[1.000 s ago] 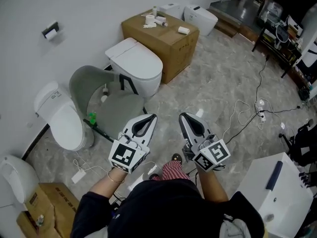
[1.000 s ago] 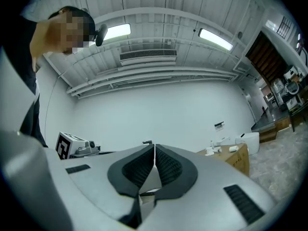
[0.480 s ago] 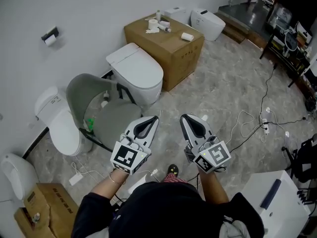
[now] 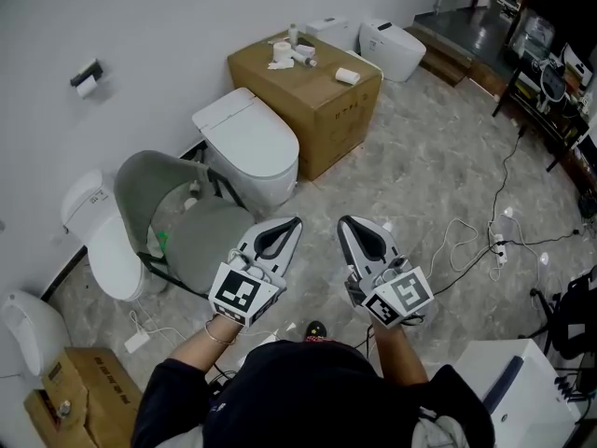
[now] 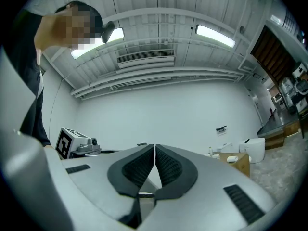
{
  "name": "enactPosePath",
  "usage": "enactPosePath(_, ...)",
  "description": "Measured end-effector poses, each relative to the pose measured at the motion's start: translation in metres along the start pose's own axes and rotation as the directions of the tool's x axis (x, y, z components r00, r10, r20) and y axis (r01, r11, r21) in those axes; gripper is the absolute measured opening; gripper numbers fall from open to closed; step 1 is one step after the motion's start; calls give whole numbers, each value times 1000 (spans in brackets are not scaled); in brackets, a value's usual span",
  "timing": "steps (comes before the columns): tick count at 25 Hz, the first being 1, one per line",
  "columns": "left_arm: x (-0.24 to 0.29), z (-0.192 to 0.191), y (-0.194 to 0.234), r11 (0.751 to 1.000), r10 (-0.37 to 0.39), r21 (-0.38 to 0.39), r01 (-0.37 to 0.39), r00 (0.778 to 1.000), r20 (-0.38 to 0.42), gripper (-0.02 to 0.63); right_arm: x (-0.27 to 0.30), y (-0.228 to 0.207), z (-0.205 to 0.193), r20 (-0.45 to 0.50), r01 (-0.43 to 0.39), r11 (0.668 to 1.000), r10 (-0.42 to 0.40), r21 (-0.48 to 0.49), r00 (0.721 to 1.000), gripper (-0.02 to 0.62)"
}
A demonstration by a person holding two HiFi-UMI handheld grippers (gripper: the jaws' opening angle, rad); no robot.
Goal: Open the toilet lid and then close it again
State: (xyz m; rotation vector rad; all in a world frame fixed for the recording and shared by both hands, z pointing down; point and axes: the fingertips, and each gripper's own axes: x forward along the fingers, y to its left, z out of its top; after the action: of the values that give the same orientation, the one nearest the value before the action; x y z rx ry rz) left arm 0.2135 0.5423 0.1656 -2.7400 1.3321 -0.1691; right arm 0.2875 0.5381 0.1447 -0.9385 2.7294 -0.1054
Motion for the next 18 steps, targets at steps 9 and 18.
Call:
enactPosePath(9,44,0,-18,1000,-19,18,19,1000,-20,3,-10,-39,5,22,-18,1000,18,19,1000,23)
enactPosePath(18,59,1,-22,1000,-3,21,4,999,-35,3,-17,-55,1,13,-30,999,29,41,999,23)
